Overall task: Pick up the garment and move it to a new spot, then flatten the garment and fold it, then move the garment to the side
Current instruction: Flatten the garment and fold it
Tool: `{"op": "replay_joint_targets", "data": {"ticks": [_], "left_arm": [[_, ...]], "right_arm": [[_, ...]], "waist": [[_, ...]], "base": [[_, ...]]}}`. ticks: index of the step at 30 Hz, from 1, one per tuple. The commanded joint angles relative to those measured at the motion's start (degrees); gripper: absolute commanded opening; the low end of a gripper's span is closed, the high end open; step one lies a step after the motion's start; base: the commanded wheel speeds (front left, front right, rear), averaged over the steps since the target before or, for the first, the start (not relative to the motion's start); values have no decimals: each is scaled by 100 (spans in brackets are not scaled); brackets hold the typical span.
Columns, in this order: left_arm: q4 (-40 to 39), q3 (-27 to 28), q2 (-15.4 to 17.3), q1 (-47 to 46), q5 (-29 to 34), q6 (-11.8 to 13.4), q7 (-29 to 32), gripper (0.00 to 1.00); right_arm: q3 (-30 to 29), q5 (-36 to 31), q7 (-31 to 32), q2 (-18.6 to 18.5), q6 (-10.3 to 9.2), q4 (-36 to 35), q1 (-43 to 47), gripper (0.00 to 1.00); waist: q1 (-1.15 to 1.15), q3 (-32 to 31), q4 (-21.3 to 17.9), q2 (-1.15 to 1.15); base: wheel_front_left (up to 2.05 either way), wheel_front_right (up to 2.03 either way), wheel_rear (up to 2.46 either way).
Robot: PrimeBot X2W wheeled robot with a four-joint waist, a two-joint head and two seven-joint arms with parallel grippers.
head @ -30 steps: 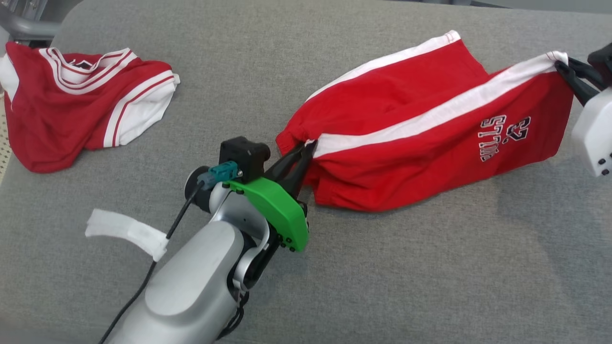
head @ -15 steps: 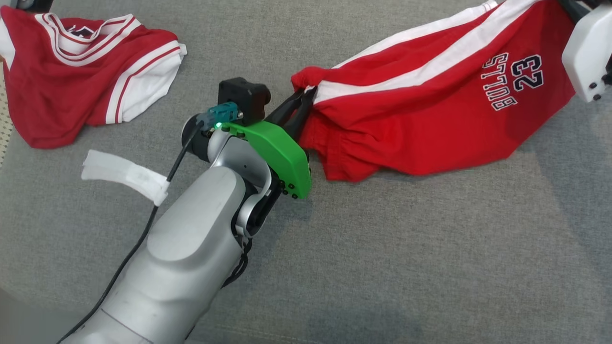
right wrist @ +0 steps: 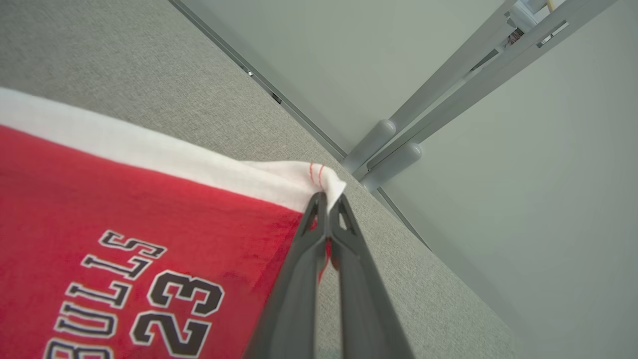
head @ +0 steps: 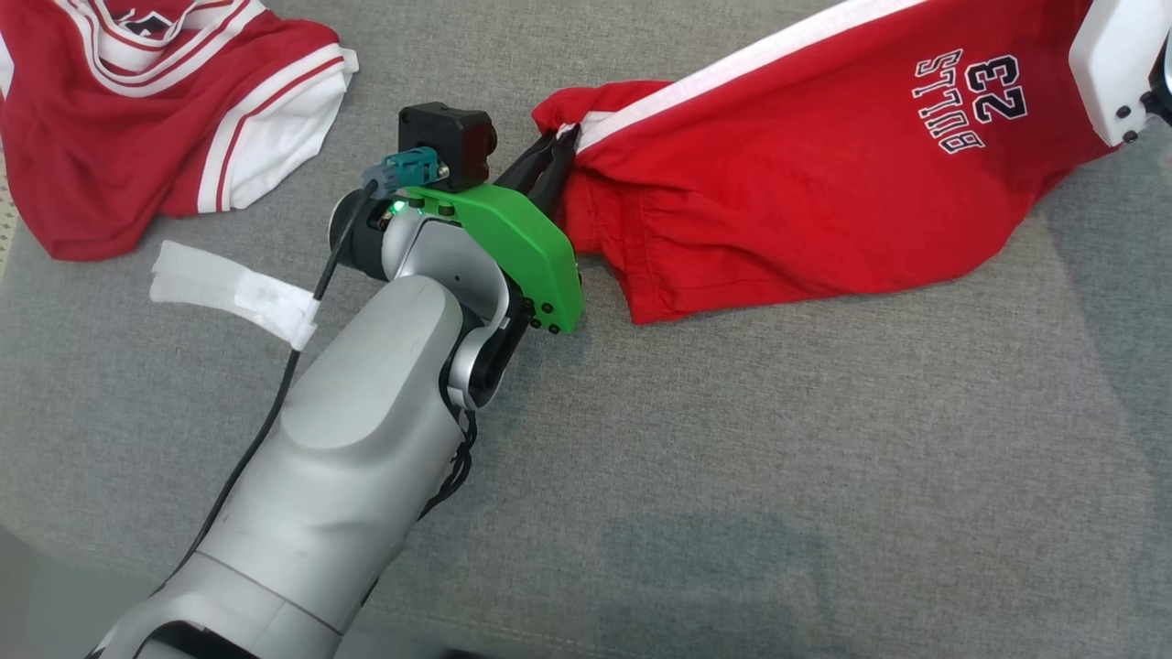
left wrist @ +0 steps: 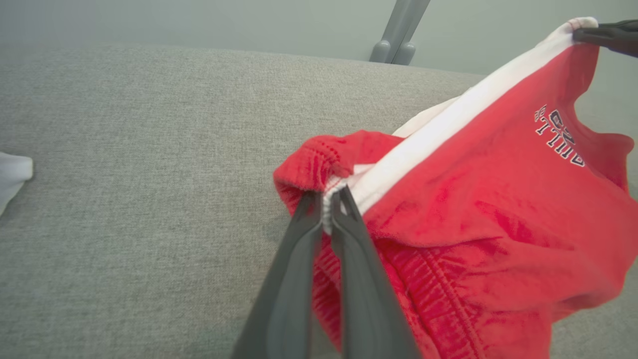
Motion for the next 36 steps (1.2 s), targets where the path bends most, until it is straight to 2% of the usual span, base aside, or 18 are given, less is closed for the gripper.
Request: {"op": "replay_joint_targets", "data": {"ticks": [1, 3, 4, 5, 6, 11, 14, 19, 25, 32, 36], "left_arm": [[93, -1, -24, -126, 1, -33, -55, 0], [185, -21, -38, -179, -22, -54, -109, 2], [230, -29, -46, -218, -16, -67, -171, 43], [270, -34, -52, -249, -25, -81, -211, 100], [299, -40, -59, -271, -40, -90, -277, 100], [391, -69, -89, -354, -136, -140, -624, 100], [440, -50, -95, -274, -94, -54, -1004, 100], [264, 238, -40, 116, -173, 41, -1471, 100], [-180, 633, 32, 668, -129, 80, -1597, 100], [-1720, 1509, 147, 1973, 877, 277, -1593, 100], [-2479, 2001, 80, 2867, 1299, 74, -1592, 100]], "right_arm": [[59, 37, -99, 31, -10, 122, -123, 0], [124, 57, -194, 105, -10, 264, -195, 0], [155, 36, -285, 143, -10, 318, -232, 2], [157, 44, -373, 178, -10, 386, -269, 96], [148, 60, -434, 203, -10, 475, -294, 100], [48, -38, -694, 429, -10, 913, -420, 100], [-110, -96, -1391, 568, -9, 944, -393, 100], [-510, -150, -1883, 676, -10, 1265, -74, 100], [-1070, -356, -2333, 940, -10, 1706, 372, 100], [-2136, -474, -2608, 1490, -10, 2452, 953, 100], [-2622, -417, -2726, 1780, -9, 2759, 1209, 100]], "waist": [[0, 44, 24, 0], [0, 66, 33, 0], [0, 76, 36, 0], [0, 85, 40, 0], [0, 92, 45, 0], [0, 37, 58, 0], [0, -117, 44, 0], [0, -405, 3, 0], [0, -715, -65, 0], [0, -999, -135, 0], [0, -1085, -141, 0]], "base": [[0, 0, 0], [0, 0, 0], [0, 0, 0], [0, 0, 0], [0, 0, 0], [0, 0, 0], [0, 0, 0], [0, 0, 0], [0, 0, 0], [0, 0, 0], [0, 0, 0]]}}
